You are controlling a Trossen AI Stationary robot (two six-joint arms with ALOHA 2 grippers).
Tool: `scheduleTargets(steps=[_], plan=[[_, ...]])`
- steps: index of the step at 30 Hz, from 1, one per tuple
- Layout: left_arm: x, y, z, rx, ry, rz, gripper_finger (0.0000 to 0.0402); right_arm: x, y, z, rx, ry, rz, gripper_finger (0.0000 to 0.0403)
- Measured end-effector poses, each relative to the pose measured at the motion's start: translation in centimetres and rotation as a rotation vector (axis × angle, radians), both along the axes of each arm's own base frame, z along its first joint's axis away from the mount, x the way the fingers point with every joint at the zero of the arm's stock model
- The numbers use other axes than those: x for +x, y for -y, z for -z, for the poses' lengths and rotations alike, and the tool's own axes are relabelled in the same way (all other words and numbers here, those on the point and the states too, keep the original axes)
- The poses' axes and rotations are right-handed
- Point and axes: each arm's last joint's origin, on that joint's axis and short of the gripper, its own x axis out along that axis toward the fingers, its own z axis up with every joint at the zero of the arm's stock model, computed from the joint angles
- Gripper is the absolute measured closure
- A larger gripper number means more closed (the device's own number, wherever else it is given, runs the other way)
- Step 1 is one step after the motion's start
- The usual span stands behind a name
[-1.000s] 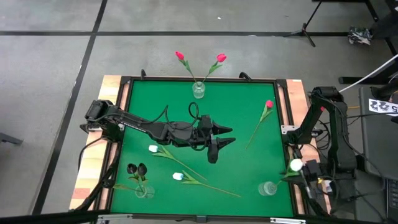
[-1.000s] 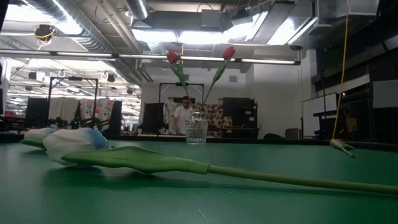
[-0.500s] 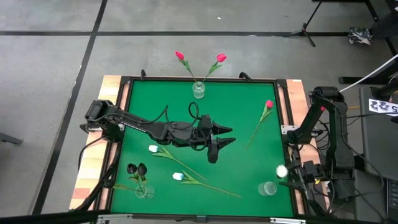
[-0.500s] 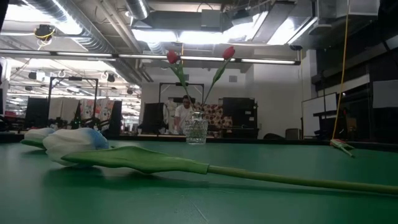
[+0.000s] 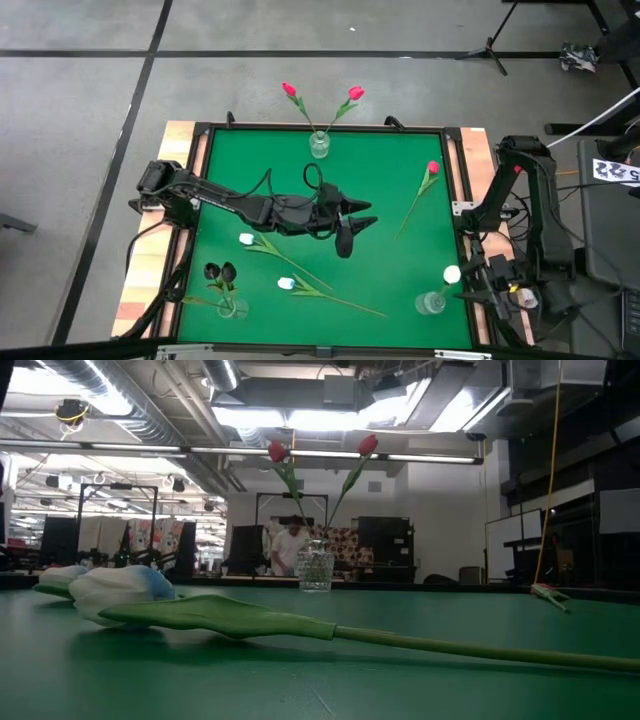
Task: Sort flowers into vase by color
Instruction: Put the pink flower into the top transparent vase
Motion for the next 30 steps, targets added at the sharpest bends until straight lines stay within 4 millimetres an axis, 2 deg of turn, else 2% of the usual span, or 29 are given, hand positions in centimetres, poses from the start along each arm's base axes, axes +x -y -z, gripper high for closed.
scheduleTargets(steps=[5, 11, 16, 20, 23, 30], plan=[[0.1, -0.6, 0.2, -0.067, 0.001, -0.026, 0.0197, 0.0, 0.6, -3.1, 0.013, -0.02, -0.069, 0.0182], [0.8, -2.1, 1.2, -0.126, -0.084, -0.09, 0.0196, -0.1, 1.6, -6.0, 0.074, -0.061, -0.147, 0.0182], [3.2, -2.9, 0.5, -0.074, -0.21, -0.123, 0.0196, -0.2, 2.0, -7.5, 0.11, -0.083, -0.194, 0.0182], [5.3, -4.9, 1.3, -0.095, -0.333, -0.208, 0.0196, -0.2, 2.1, -8.6, 0.122, -0.088, -0.222, 0.0182], [7.3, -6.4, 2.6, -0.129, -0.352, -0.244, 0.0196, -0.3, 2.2, -9.3, 0.136, -0.091, -0.236, 0.0182], [11.4, -8.6, 6.7, -0.167, -0.361, -0.275, 0.0196, -0.3, 2.3, -10.4, 0.178, -0.091, -0.244, 0.0182]])
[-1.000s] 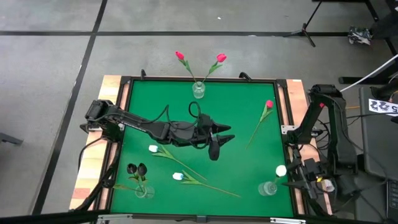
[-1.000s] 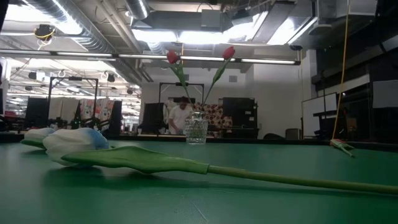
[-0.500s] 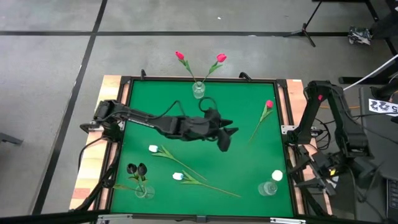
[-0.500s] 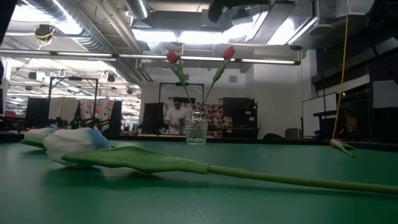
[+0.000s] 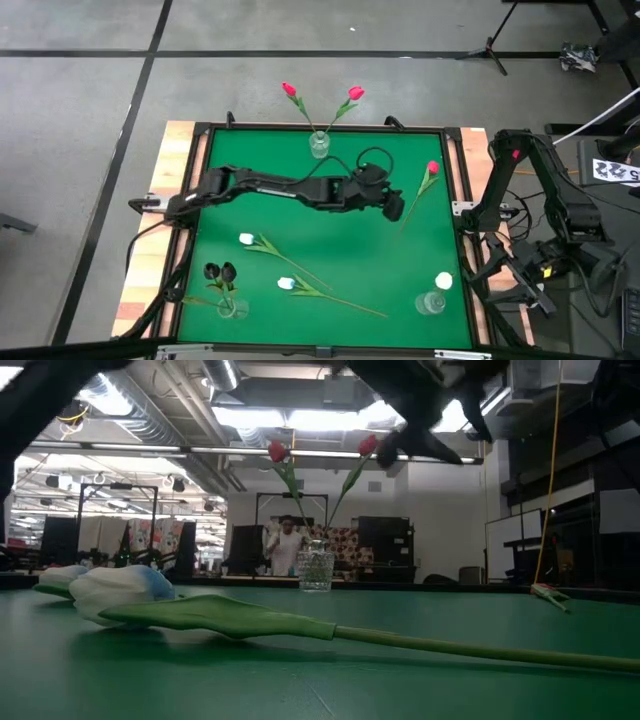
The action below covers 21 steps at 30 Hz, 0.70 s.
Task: Sort flowers into vase by color
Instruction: Put the pink flower into the top transparent vase
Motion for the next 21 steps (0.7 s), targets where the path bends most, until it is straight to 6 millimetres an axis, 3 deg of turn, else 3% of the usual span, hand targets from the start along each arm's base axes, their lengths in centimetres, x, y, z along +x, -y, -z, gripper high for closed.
scheduleTargets(steps=[7, 14, 21], plan=[[2.8, -1.9, 3.3, 0.08, 0.066, -0.032, 0.0196, 0.0, 0.0, -0.1, 0.003, -0.001, 0.0, 0.0182], [3.9, -3.6, 7.9, 0.087, 0.048, -0.074, 0.0196, 0.0, 0.0, 0.0, 0.009, -0.004, 0.003, 0.0182], [4.8, -2.7, 11.8, 0.128, 0.036, -0.044, 0.0196, 0.0, -0.4, 0.2, -0.007, -0.005, 0.004, 0.0182]])
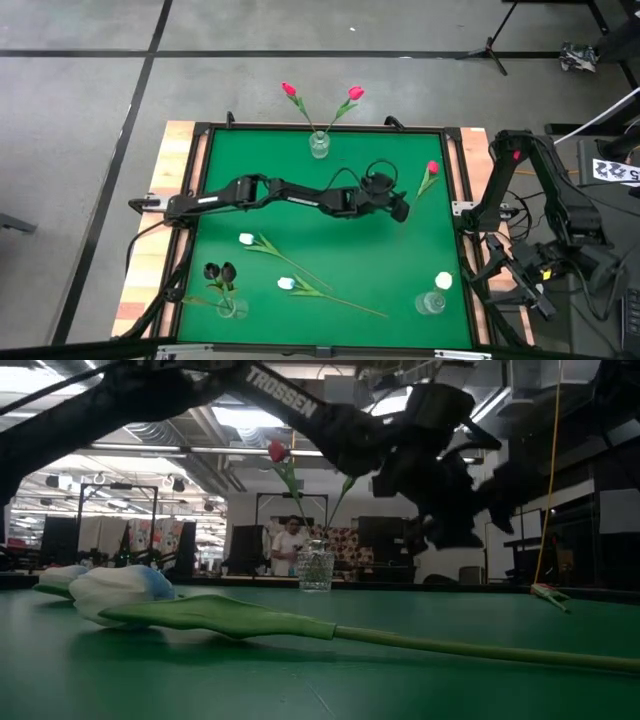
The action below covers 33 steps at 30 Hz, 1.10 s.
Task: Sort flowers into vase by color
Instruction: Put the pink flower into the top transparent vase
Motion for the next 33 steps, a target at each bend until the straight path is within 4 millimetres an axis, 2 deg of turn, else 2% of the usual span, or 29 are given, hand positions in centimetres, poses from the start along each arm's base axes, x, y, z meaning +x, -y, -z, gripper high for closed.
scheduleTargets(steps=[6, 8, 10, 12, 13, 17, 18, 23, 26, 29, 33], plan=[[-0.4, 1.5, 0.8, 0.007, -0.117, 0.038, 0.0196, 0.2, 0.3, 0.9, -0.078, 0.041, 0.104, 0.0182], [-0.7, 1.8, 0.7, -0.037, -0.178, 0.121, 0.0196, 0.4, 1.1, 1.1, -0.051, 0.055, 0.198, 0.0182], [-1.1, 2.4, -0.3, -0.086, -0.221, 0.207, 0.0196, 0.8, 2.1, 1.2, -0.015, 0.054, 0.275, 0.0182], [-1.9, 3.0, -2.8, -0.115, -0.255, 0.257, 0.0196, 1.4, 3.4, 1.1, 0.026, 0.031, 0.346, 0.0182], [-2.4, 3.4, -4.6, -0.119, -0.258, 0.274, 0.0196, 1.7, 4.2, 1.1, 0.049, 0.015, 0.381, 0.0182], [-5.6, 4.3, -13.3, -0.088, -0.234, 0.316, 0.0196, 2.9, 7.0, 0.8, 0.122, -0.042, 0.506, 0.0182], [-6.5, 4.3, -15.1, -0.083, -0.228, 0.317, 0.0196, 3.2, 7.7, 0.6, 0.141, -0.043, 0.547, 0.0182], [-11.1, 4.6, -21.8, -0.017, -0.227, 0.351, 0.0196, 4.3, 11.0, 0.2, 0.267, -0.136, 0.748, 0.0187], [-15.1, 5.0, -27.1, 0.01, -0.146, 0.371, 0.0196, 5.0, 12.6, 0.2, 0.285, -0.242, 0.881, 0.0208], [-18.9, 5.4, -30.8, 0.045, -0.101, 0.398, 0.0196, 5.7, 13.8, 0.3, 0.277, -0.362, 0.984, 0.0238], [-23.1, 6.0, -34.1, 0.082, -0.056, 0.433, 0.0196, 6.5, 15.0, 0.2, 0.25, -0.495, 1.024, 0.027]])
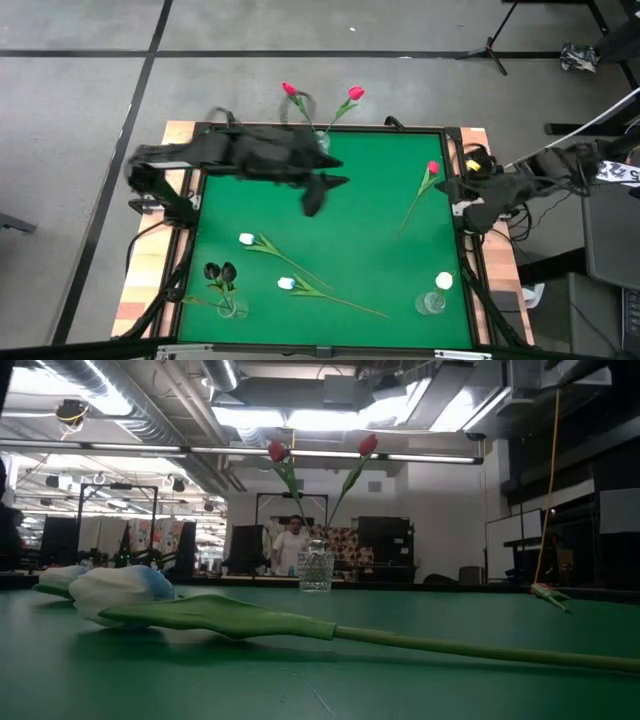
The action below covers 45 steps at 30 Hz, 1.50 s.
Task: Sort flowers into vase by color
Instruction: Put the pink flower into the top transparent vase
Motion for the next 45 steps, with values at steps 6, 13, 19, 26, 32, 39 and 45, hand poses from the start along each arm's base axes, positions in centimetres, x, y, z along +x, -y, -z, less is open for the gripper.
scheduleTargets(steps=[6, 13, 19, 26, 32, 39, 45], plan=[[-5.9, 0.7, -3.3, -0.008, 0.05, 0.046, 0.0196, 1.9, 1.7, 1.4, 0.195, -0.264, 0.06, 0.0317], [-10.5, 1.4, -4.5, -0.001, 0.021, 0.098, 0.0196, 8.6, 5.6, 4.5, 0.209, -0.519, 0.047, 0.0396], [-13.1, 1.0, -4.2, 0.023, -0.071, 0.08, 0.0196, 11.8, 9.2, 7.9, 0.192, -0.711, 0.223, 0.0348], [-14.4, 0.7, -4.2, 0.031, -0.101, 0.069, 0.0196, 11.4, 10.1, 13.8, 0.342, -0.742, 0.342, 0.0244], [-14.5, 0.7, -4.2, 0.022, -0.101, 0.065, 0.0196, 9.8, 9.3, 20.2, 0.453, -0.613, 0.481, 0.0157], [-14.4, 0.5, -4.2, 0.033, -0.103, 0.036, 0.0196, 8.6, 9.1, 23.6, 0.489, -0.525, 0.605, 0.0142], [-14.4, 0.5, -4.2, 0.047, -0.104, 0.026, 0.0196, 7.7, 10.7, 23.8, 0.386, -0.545, 0.661, 0.0163]])
